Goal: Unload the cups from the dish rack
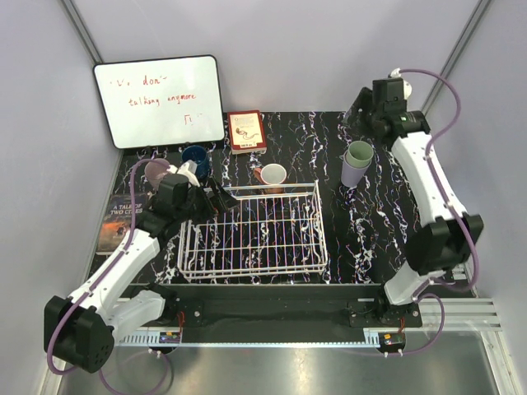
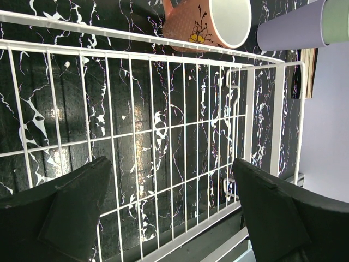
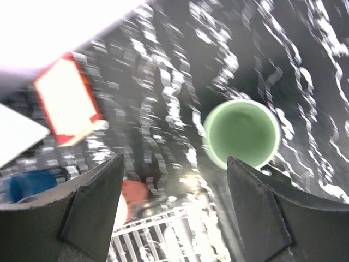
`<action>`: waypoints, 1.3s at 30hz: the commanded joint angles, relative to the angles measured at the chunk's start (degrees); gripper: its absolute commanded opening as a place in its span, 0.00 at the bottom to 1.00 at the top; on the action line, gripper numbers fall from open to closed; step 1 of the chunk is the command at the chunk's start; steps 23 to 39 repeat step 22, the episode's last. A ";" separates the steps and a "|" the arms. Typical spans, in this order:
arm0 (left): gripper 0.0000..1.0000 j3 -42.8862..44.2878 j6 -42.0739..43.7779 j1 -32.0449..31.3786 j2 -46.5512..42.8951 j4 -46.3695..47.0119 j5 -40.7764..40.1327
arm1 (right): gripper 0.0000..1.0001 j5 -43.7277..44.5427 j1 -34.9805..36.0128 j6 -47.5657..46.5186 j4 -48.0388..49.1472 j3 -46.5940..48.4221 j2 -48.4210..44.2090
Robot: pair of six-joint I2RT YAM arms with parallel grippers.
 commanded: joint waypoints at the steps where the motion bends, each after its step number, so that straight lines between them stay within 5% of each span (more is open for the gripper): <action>1: 0.97 1.92 1.06 0.01 -1.77 1.25 -0.90 | 0.83 -5.86 2.69 -2.10 7.86 -6.45 -11.98; 4: 0.97 2.44 2.63 -0.07 -2.56 0.37 -1.95 | 0.82 -18.96 3.66 -1.14 24.98 -23.22 -24.44; 7: 0.98 4.81 6.32 -1.13 -2.83 -5.31 -6.76 | 0.87 -19.96 8.39 -0.87 37.58 -38.18 -34.92; 12: 0.99 11.32 12.12 -7.01 -2.04 -14.56 -23.54 | 0.98 -3.93 24.97 -8.33 37.16 -47.96 -44.17; 16: 0.99 12.99 14.32 -11.31 -3.18 -17.12 -28.67 | 1.00 6.04 34.65 -9.05 35.84 -53.66 -48.58; 22: 0.99 13.87 17.05 -15.98 -4.15 -18.79 -34.91 | 0.99 23.09 47.42 -10.54 32.07 -55.53 -47.98; 39: 0.99 13.87 17.05 -15.98 -4.15 -18.79 -34.91 | 0.99 23.09 47.42 -10.54 32.07 -55.53 -47.98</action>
